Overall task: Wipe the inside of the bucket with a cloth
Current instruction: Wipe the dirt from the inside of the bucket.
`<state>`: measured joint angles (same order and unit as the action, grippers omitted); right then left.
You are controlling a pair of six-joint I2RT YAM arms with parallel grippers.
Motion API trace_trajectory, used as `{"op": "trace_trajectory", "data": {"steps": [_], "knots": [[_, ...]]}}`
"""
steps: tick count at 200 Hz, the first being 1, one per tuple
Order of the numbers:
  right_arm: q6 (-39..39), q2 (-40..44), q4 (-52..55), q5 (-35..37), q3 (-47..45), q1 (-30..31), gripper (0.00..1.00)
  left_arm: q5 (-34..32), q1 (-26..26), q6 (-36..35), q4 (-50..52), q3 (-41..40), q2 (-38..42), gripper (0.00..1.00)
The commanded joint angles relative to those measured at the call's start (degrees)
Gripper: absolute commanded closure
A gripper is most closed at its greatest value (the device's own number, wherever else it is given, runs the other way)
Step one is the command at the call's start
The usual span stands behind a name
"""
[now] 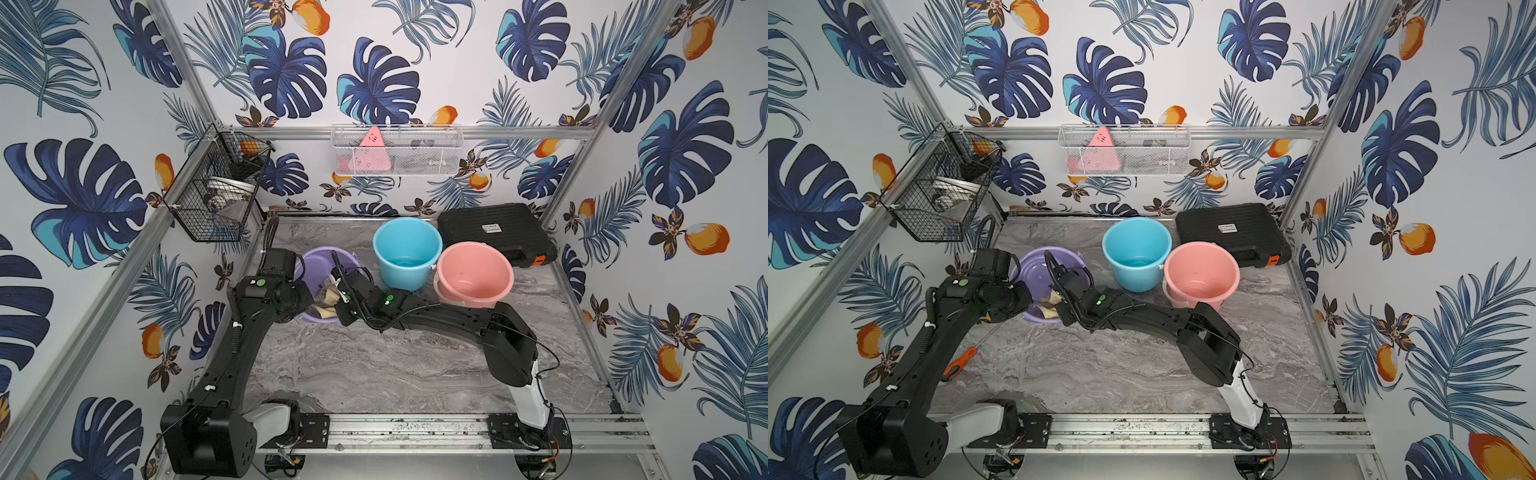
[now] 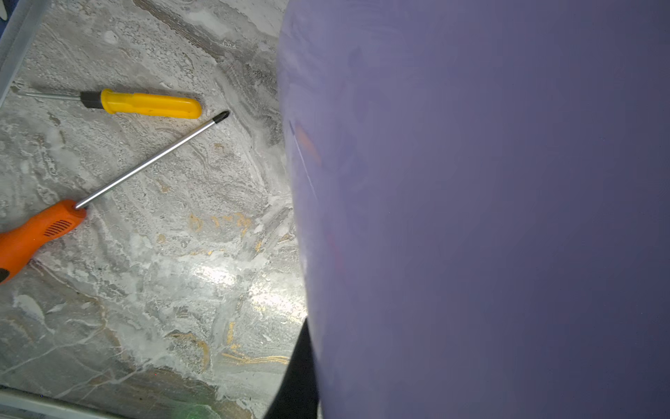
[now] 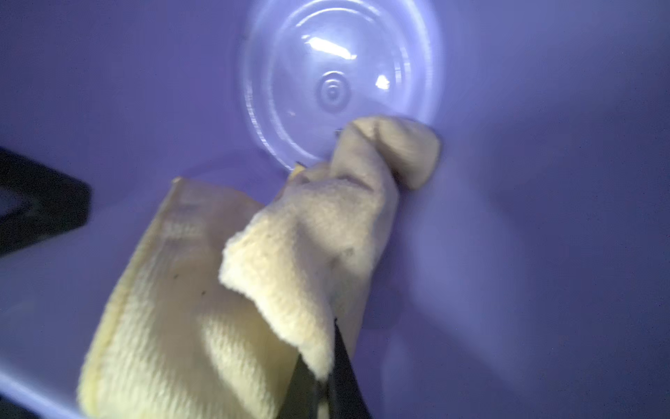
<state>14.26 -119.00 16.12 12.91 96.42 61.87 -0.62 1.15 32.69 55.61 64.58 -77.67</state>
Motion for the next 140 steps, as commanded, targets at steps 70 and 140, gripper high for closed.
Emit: {"op": "trace_trajectory", "data": {"steps": [70,140], "knots": [[1.7,16.8,18.1,25.1,-8.0,2.6,1.0,-2.1,0.2,-0.4,-5.8,3.0,0.0,1.0],[8.9,26.4,22.1,36.3,-6.4,13.9,1.0,2.0,0.2,-0.8,-8.8,-0.3,-0.2,1.0]]}}
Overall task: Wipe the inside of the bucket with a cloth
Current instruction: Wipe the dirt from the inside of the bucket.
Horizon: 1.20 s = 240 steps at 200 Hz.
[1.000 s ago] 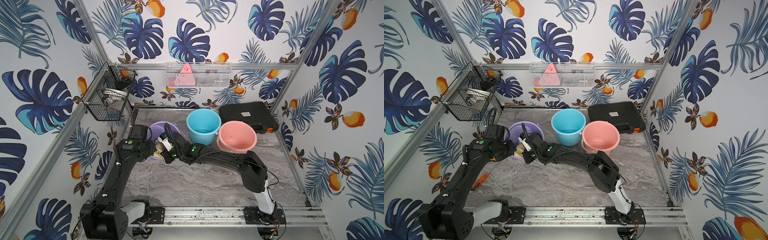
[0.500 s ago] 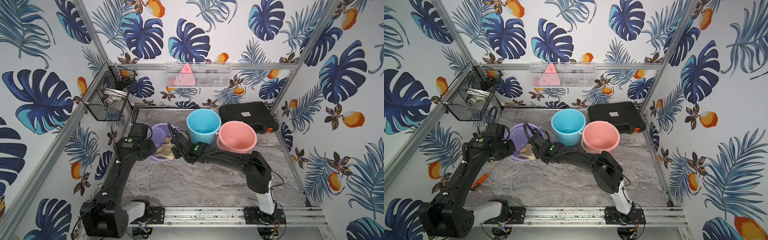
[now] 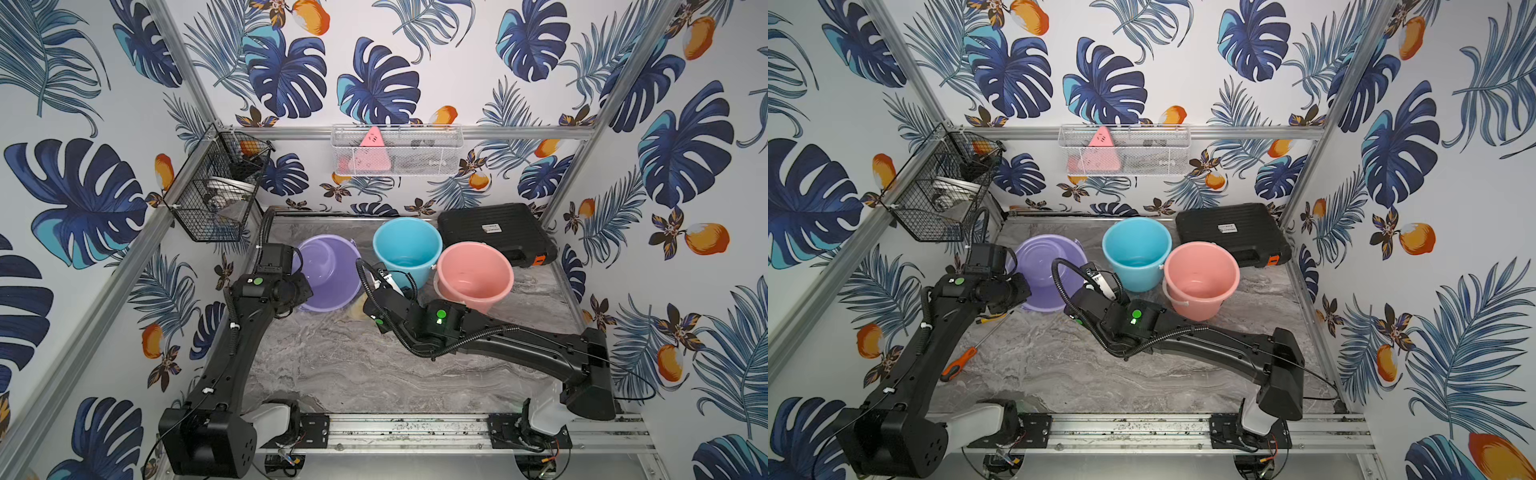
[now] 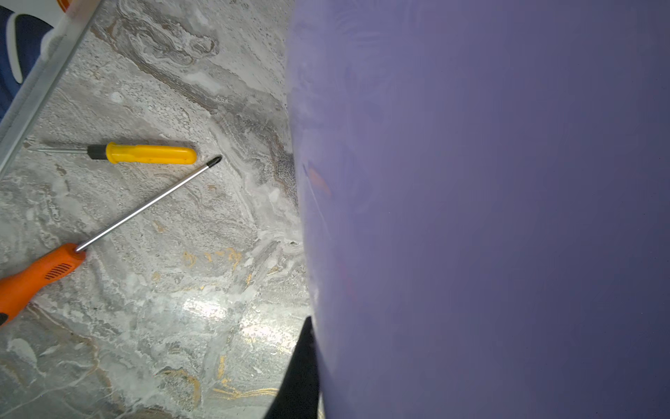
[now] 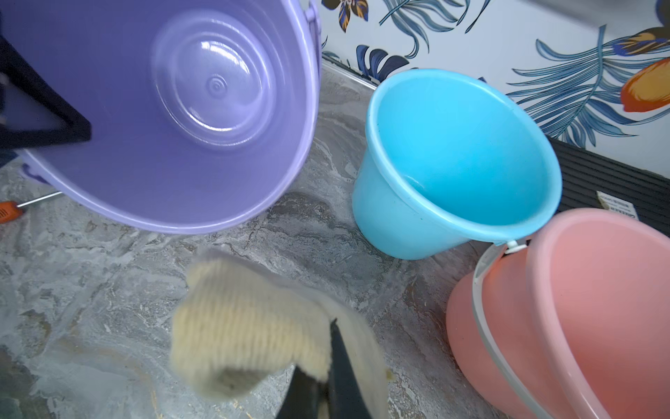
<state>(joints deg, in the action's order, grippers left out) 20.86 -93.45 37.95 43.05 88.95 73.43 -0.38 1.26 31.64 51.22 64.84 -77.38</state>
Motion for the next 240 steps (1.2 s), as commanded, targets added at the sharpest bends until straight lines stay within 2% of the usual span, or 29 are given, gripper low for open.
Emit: {"op": "trace_trajectory", "data": {"steps": [1,24,48,56,91,123,137,155,201,227,240], "knots": [[2.2,0.9,-0.1,6.1,1.1,2.4,1.0,1.8,0.0,0.2,-4.4,-0.6,-0.6,1.0],[-4.0,0.2,-9.6,5.6,0.7,2.6,1.0,3.5,0.1,-0.9,-4.9,-1.0,-1.5,1.0],[-12.7,-4.5,-19.4,7.0,3.0,1.4,1.0,4.2,0.1,-2.2,-4.4,-0.6,-2.2,1.0],[-13.8,-6.7,-19.9,6.1,5.3,0.1,1.0,5.1,0.1,-2.4,-3.9,-0.2,-2.7,1.0],[-15.3,-15.1,-18.8,-6.0,14.4,-9.5,1.0,10.3,0.0,-2.7,-2.4,0.3,-3.6,1.0],[-23.4,-23.6,-20.2,-6.3,21.8,-12.9,1.0,12.3,0.0,-2.8,-1.6,-0.1,-4.1,1.0],[-27.7,-26.9,-22.8,-4.4,22.7,-13.2,1.0,14.5,0.1,-2.5,-1.4,-0.1,-4.2,1.0],[-29.9,-30.6,-22.5,-3.6,24.8,-14.0,1.0,16.0,0.1,-2.6,-0.5,0.5,-4.3,1.0],[-33.6,-33.9,-29.1,0.3,22.3,-15.5,1.0,19.9,0.0,-2.7,0.7,1.3,-4.0,1.0],[-39.6,-32.5,-37.9,2.3,16.0,-15.3,1.0,22.5,0.0,-3.3,1.7,2.0,-5.8,1.0],[-42.0,-30.3,-42.0,1.2,11.9,-14.9,1.0,21.7,0.1,-3.9,2.4,2.6,-6.6,1.0]]}}
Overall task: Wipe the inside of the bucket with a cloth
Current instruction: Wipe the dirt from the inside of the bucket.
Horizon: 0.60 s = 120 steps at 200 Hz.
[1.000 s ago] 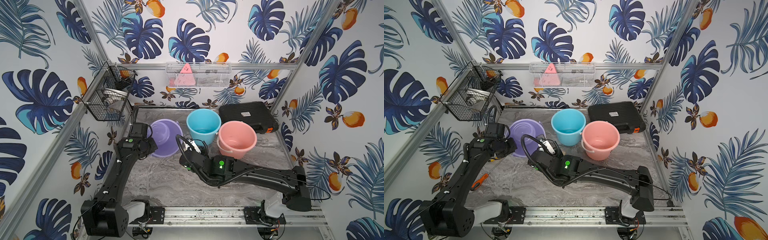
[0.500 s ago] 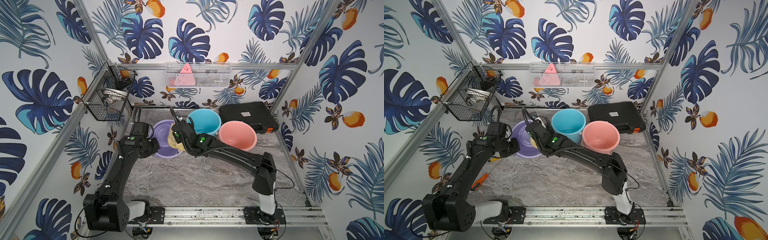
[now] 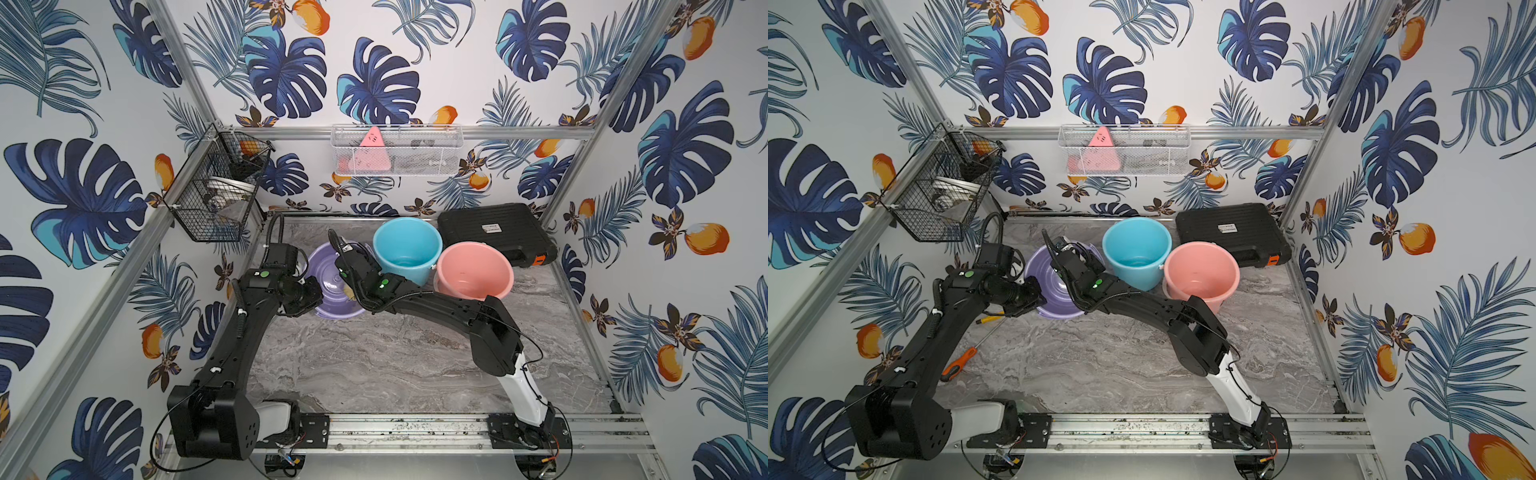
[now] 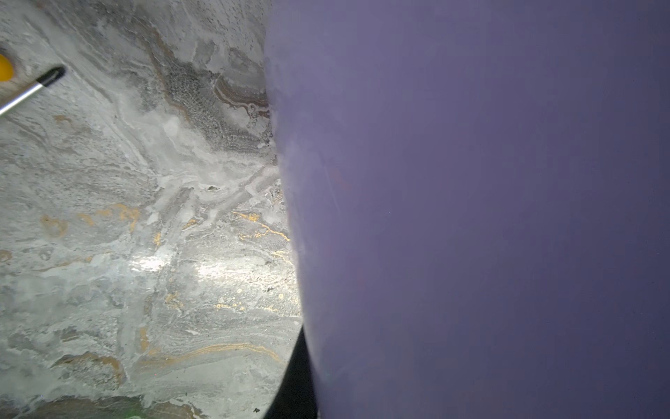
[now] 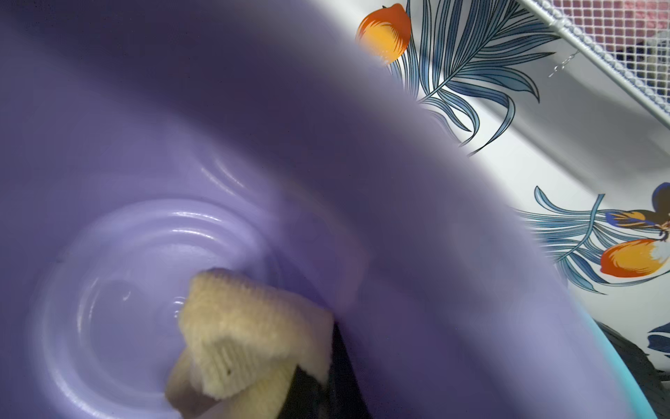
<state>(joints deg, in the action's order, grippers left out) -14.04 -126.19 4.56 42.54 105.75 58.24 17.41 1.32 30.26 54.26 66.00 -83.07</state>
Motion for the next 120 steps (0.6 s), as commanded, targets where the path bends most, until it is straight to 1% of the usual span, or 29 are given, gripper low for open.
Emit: {"op": "trace_trajectory", "data": {"steps": [1,12,23,41,72,106,120], "knots": [[-7.2,2.6,-8.9,1.4,-5.2,0.4,1.0,3.8,0.0,-2.5,-0.6,1.5,-1.0,1.0],[-10.0,4.3,-12.9,-0.6,-9.0,0.7,1.0,3.7,0.0,-2.7,-0.3,2.1,-1.8,1.0],[-13.8,4.8,-16.6,-0.7,-11.5,1.0,1.0,4.7,0.0,-3.2,0.9,3.1,-3.4,1.0],[-17.5,3.8,-16.2,-1.5,-11.9,1.0,1.0,5.4,-0.1,-3.2,1.5,4.4,-5.4,1.0],[-19.9,0.5,-13.2,-1.7,-9.5,0.9,1.0,7.4,0.0,-3.5,2.2,5.5,-7.4,1.0],[-20.2,-4.3,-10.8,-0.7,-4.9,0.0,1.0,9.1,0.0,-3.0,1.9,4.3,-6.2,1.0],[-20.0,-6.5,-9.5,0.9,-2.0,-0.4,1.0,10.4,0.0,-3.6,2.4,4.2,-6.1,1.0]]}}
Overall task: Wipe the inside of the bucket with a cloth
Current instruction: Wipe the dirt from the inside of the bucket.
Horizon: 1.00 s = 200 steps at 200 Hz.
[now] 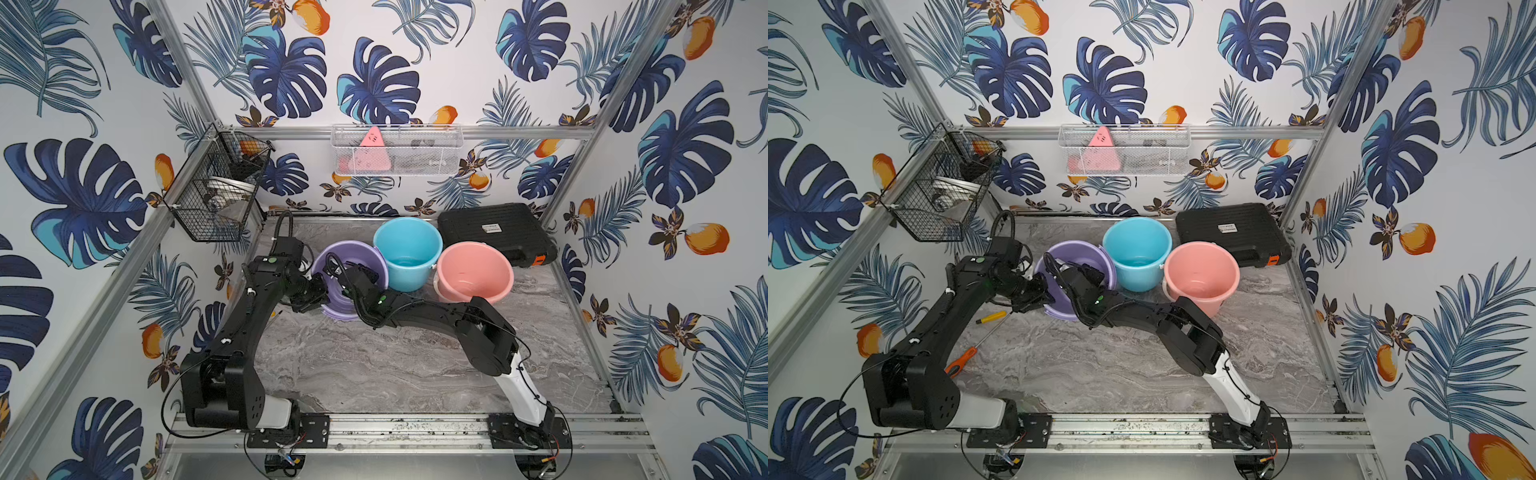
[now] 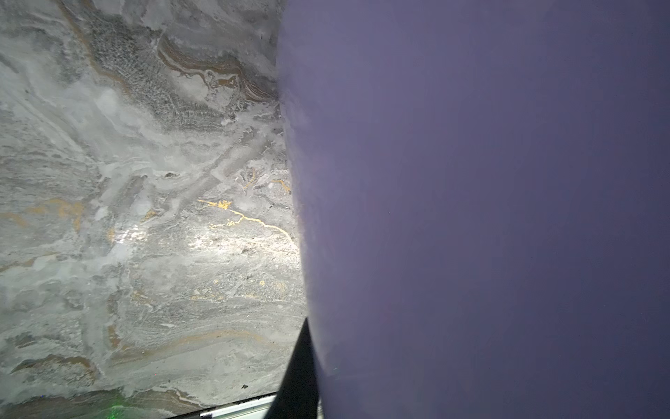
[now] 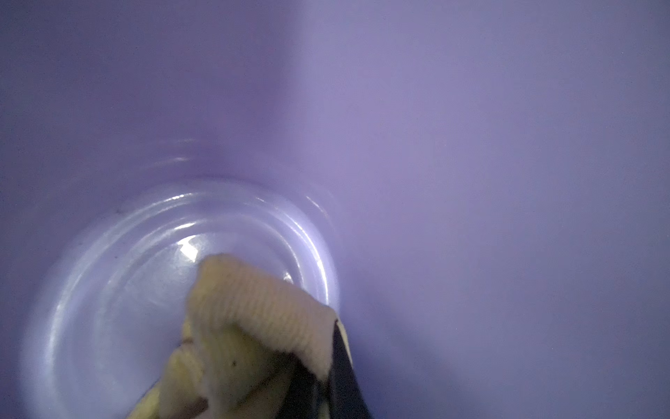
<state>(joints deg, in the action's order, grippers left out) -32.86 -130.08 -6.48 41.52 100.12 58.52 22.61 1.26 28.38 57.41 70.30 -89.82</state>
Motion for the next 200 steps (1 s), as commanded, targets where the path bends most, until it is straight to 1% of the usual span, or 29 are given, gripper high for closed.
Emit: {"op": "trace_trajectory", "data": {"steps": [1,39,86,99,119,127,137,153,166,167,188,200], "knots": [[-1.2,-2.8,1.6,2.0,3.8,-0.7,1.0,5.2,0.1,-1.8,-0.7,-0.1,0.6,1.0],[1.2,-6.0,4.4,5.6,8.9,-2.2,1.0,6.1,0.1,-3.1,0.3,-1.1,1.2,1.0],[7.2,-12.0,15.8,8.3,20.2,-4.4,1.0,8.0,0.1,-4.1,-0.2,-2.4,1.7,1.0],[9.5,-13.7,19.8,7.9,23.0,-4.6,1.0,8.4,0.0,-4.3,0.1,-2.4,1.5,1.0],[13.6,-16.1,27.2,5.3,27.6,-4.5,1.0,9.1,0.1,-4.0,-0.4,-2.7,1.5,1.0],[16.4,-16.9,31.3,2.9,29.8,-4.5,1.0,9.1,0.1,-3.9,-0.5,-2.7,1.5,1.0],[18.9,-17.2,35.1,-2.3,31.3,-4.6,1.0,9.5,0.1,-3.6,-0.9,-2.9,1.5,1.0],[22.0,-16.0,35.7,-8.0,30.5,-4.5,1.0,9.8,0.0,-3.4,-1.1,-3.0,1.6,1.0],[24.3,-14.6,36.8,-16.3,30.0,-4.8,1.0,10.0,0.1,-3.1,-1.6,-3.3,1.8,1.0],[24.4,-14.4,36.8,-17.8,29.9,-4.8,1.0,10.0,0.1,-3.1,-1.6,-3.4,1.8,1.0],[24.7,-9.9,34.4,-32.6,25.6,-4.9,1.0,10.6,0.1,-2.6,-2.4,-3.6,1.4,1.0],[25.0,-5.8,29.3,-37.9,19.8,-4.9,1.0,10.8,0.1,-2.3,-2.8,-3.8,1.0,1.0]]}}
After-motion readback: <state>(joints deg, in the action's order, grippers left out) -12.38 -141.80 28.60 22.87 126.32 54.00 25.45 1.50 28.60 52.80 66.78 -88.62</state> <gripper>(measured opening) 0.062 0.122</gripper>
